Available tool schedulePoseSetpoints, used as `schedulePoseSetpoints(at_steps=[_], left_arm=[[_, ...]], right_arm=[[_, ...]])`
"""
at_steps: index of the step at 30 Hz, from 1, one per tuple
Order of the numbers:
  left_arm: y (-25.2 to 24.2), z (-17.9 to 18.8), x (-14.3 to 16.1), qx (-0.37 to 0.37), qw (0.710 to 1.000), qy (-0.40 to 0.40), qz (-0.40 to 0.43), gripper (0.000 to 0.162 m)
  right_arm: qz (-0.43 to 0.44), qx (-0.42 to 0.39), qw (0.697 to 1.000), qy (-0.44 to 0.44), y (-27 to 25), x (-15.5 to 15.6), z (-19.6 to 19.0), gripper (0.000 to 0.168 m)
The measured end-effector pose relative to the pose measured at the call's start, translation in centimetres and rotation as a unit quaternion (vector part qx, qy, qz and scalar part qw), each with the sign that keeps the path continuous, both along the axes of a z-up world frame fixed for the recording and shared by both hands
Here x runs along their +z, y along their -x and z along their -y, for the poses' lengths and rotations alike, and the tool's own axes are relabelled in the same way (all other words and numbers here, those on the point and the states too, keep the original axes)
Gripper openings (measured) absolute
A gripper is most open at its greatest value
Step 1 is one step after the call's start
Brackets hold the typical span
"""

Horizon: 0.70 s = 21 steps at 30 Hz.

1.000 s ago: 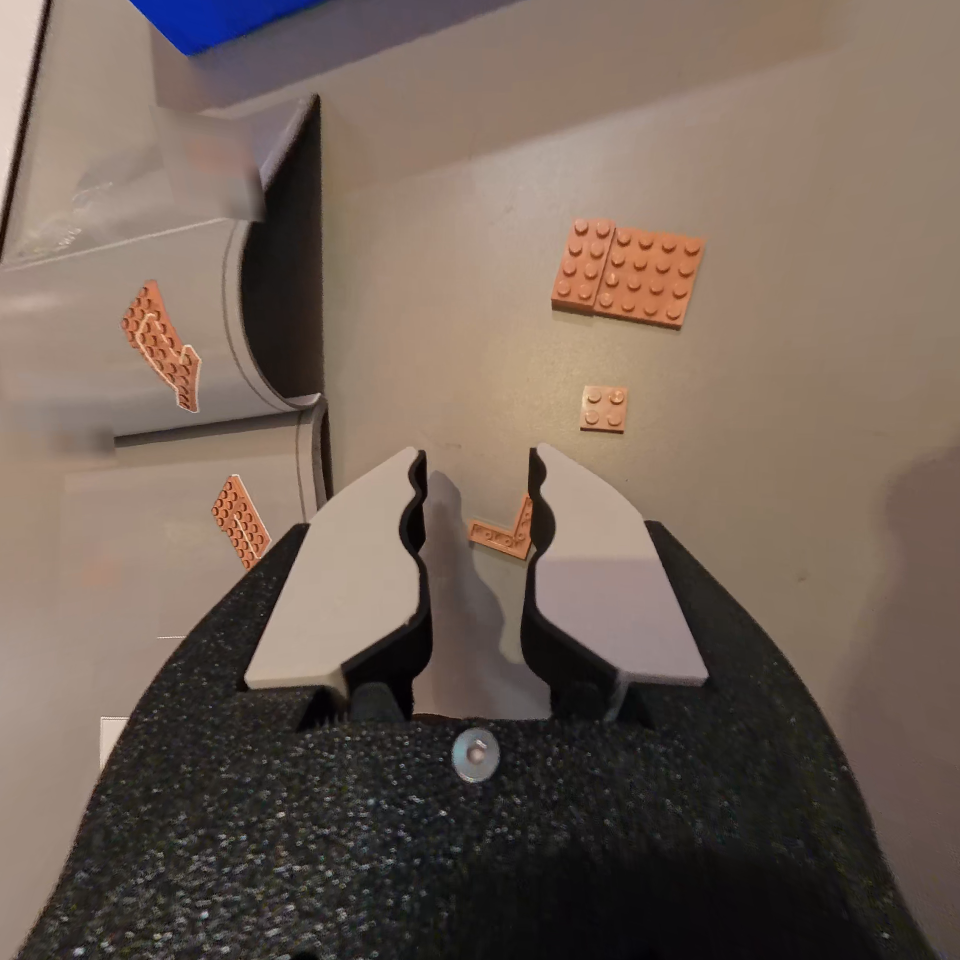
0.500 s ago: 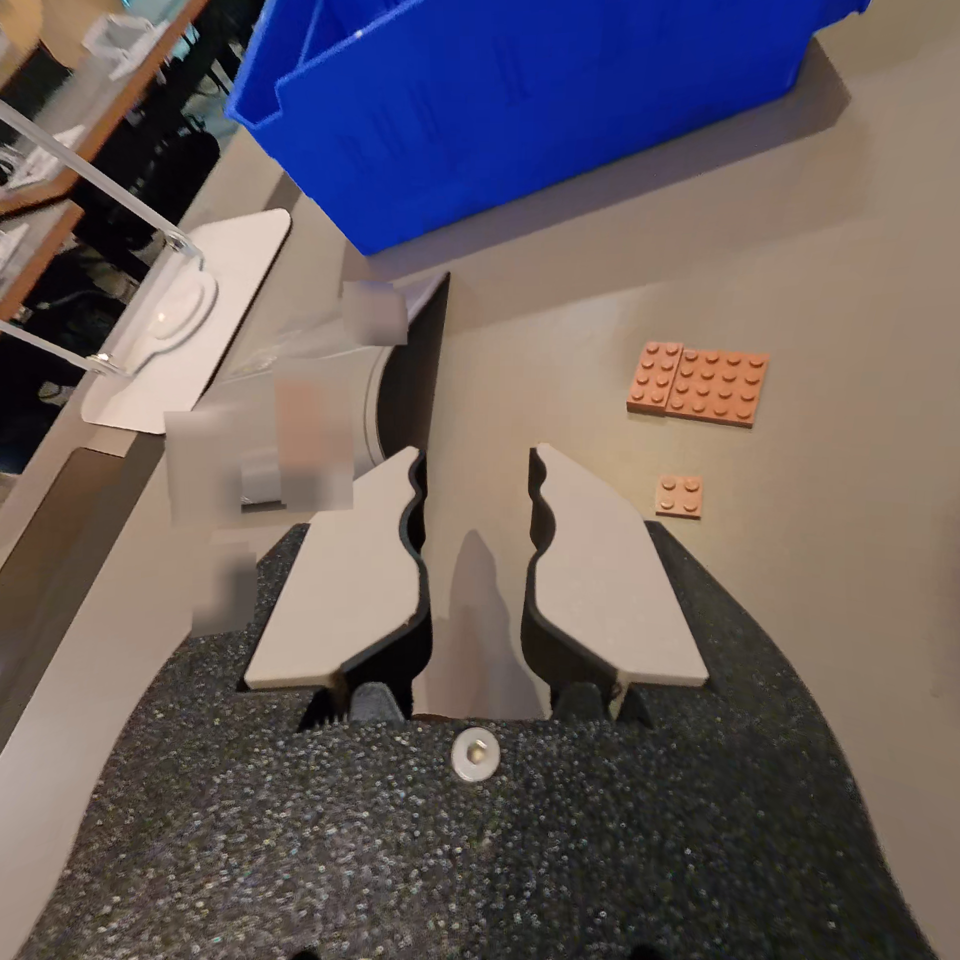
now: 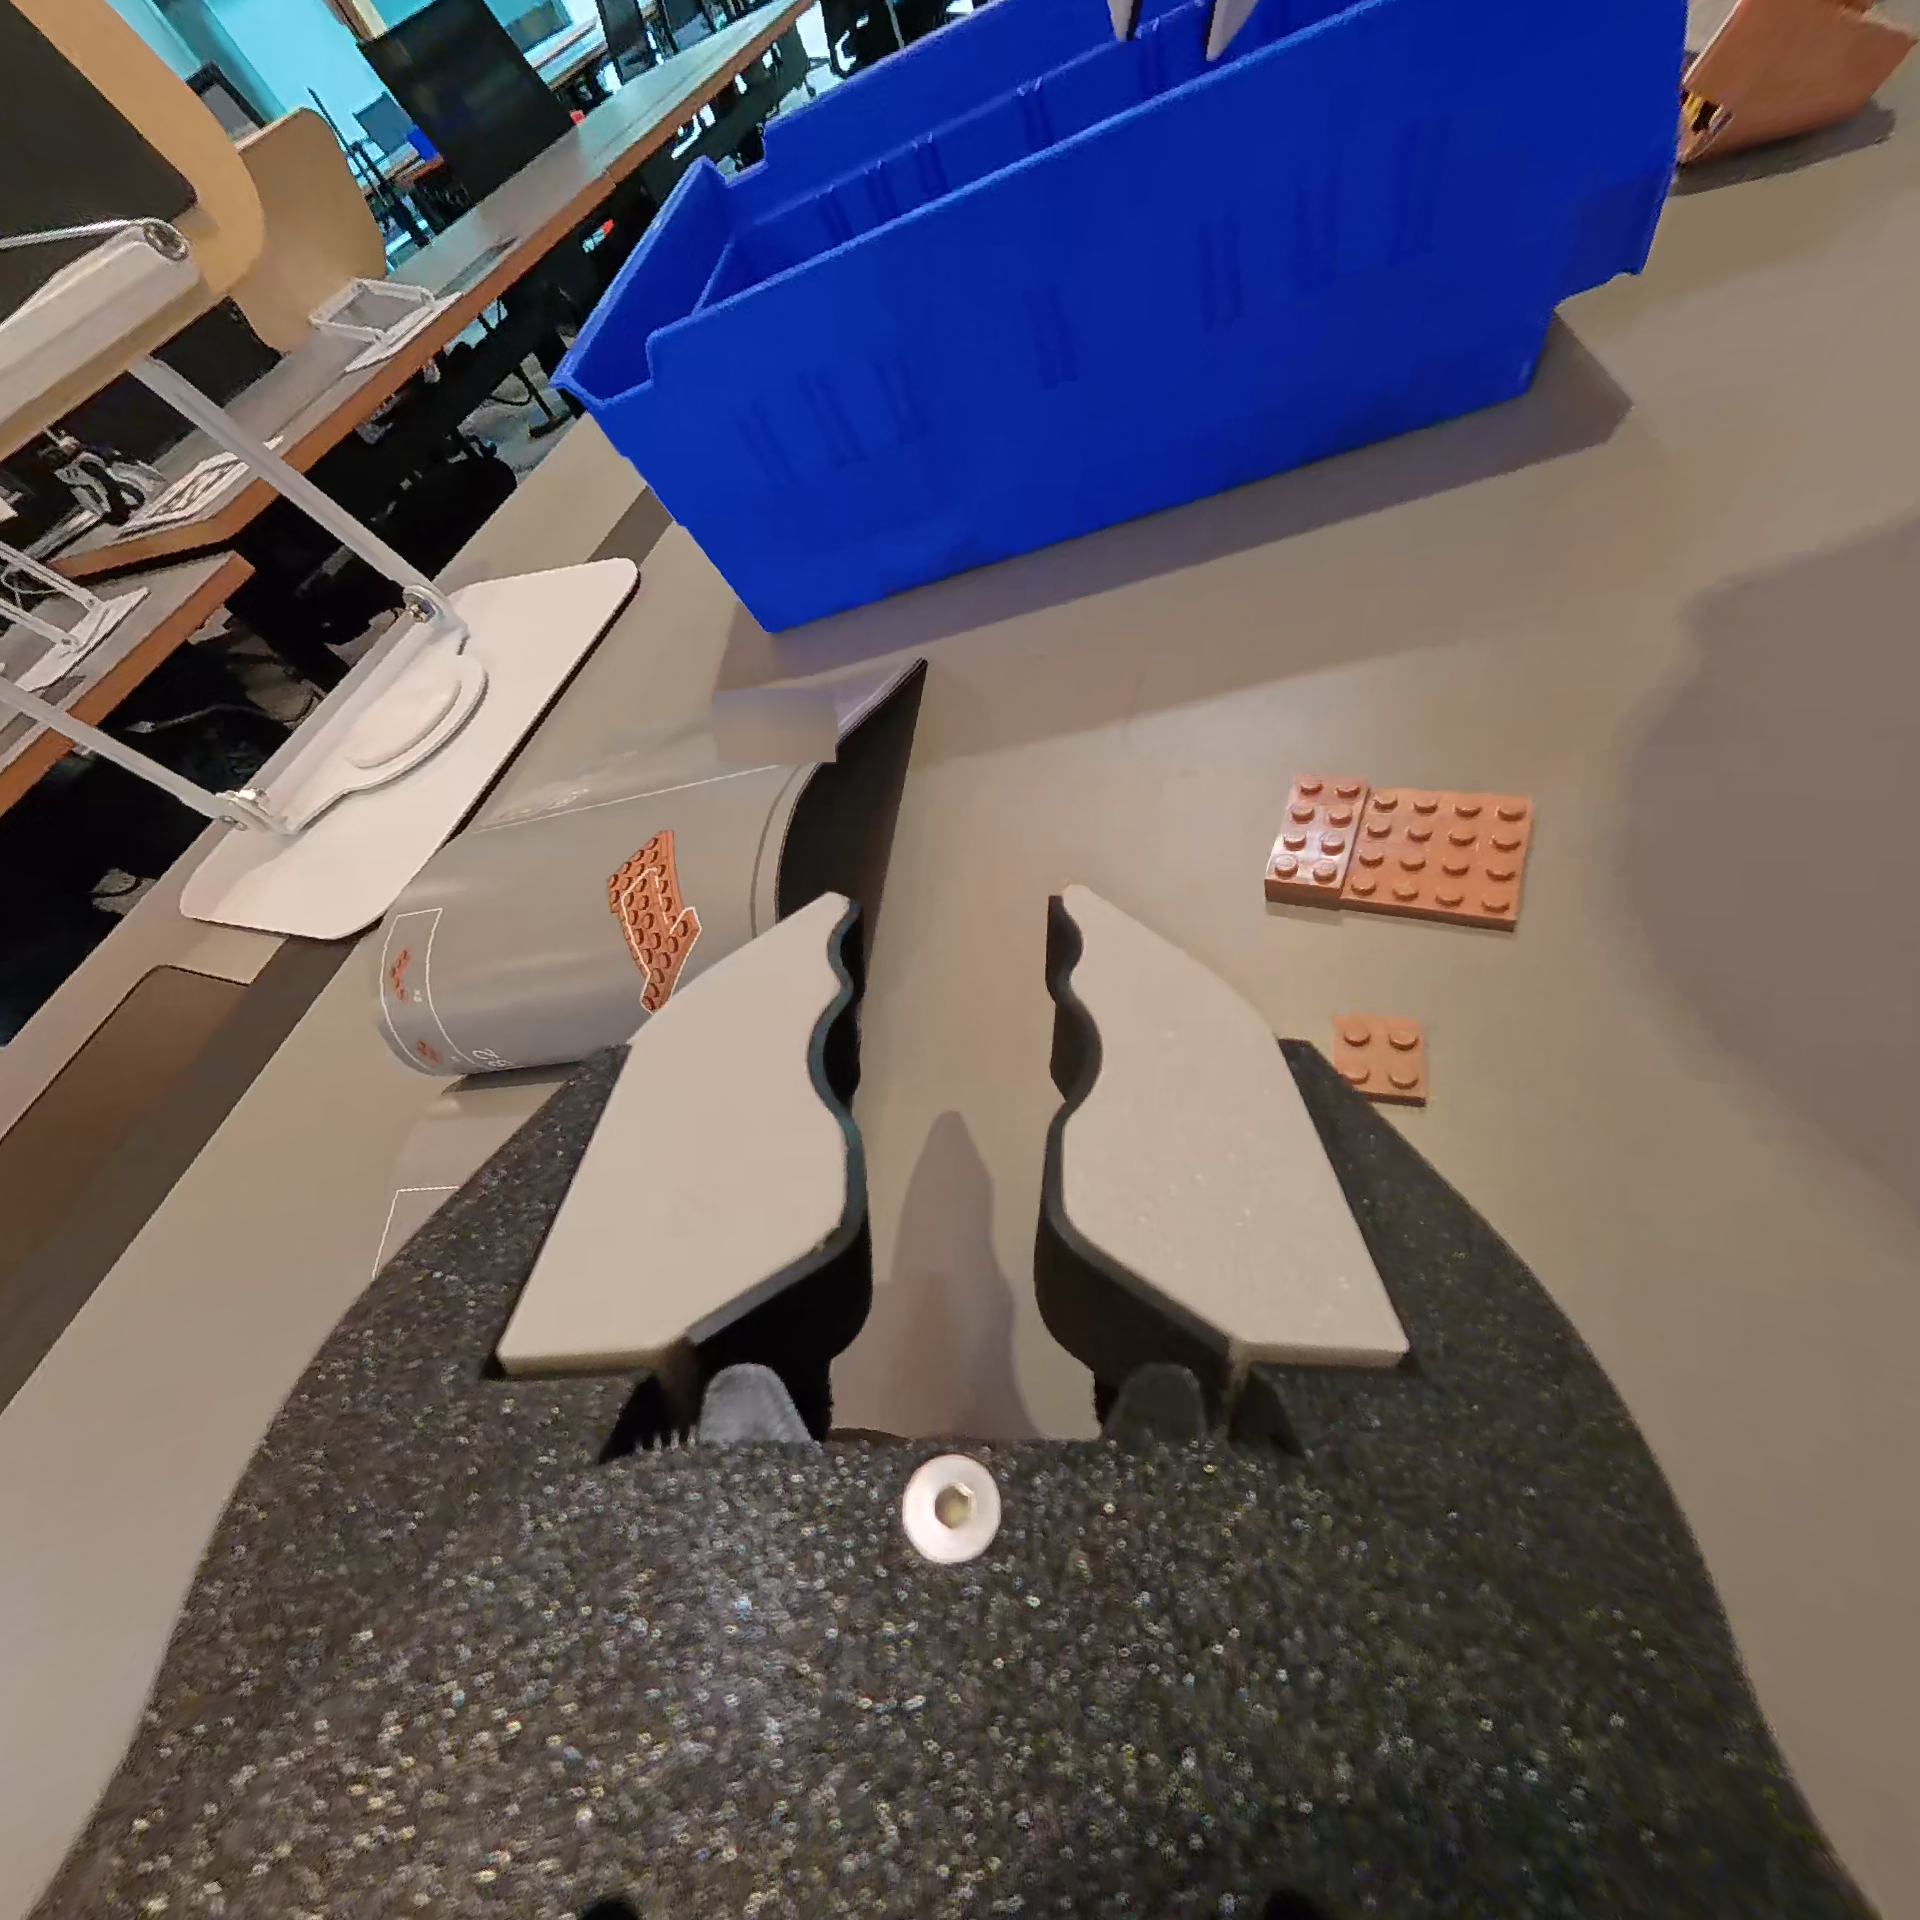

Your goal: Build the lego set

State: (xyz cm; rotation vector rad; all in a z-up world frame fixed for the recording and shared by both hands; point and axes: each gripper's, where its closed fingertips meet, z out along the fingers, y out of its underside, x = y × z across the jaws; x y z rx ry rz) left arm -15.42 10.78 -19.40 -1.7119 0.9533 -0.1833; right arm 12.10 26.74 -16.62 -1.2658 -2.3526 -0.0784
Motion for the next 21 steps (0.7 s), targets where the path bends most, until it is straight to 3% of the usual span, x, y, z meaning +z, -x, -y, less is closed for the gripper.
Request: schedulePoseSetpoints(at_steps=[21], left_arm=[[-0.6, 0.2, -0.2, -0.02, 1.0, 0.005, 0.018, 0.032]], right_arm=[[-0.025, 0.014, 0.998, 0.063, 1.6, -0.7, 0.8, 0.024]])
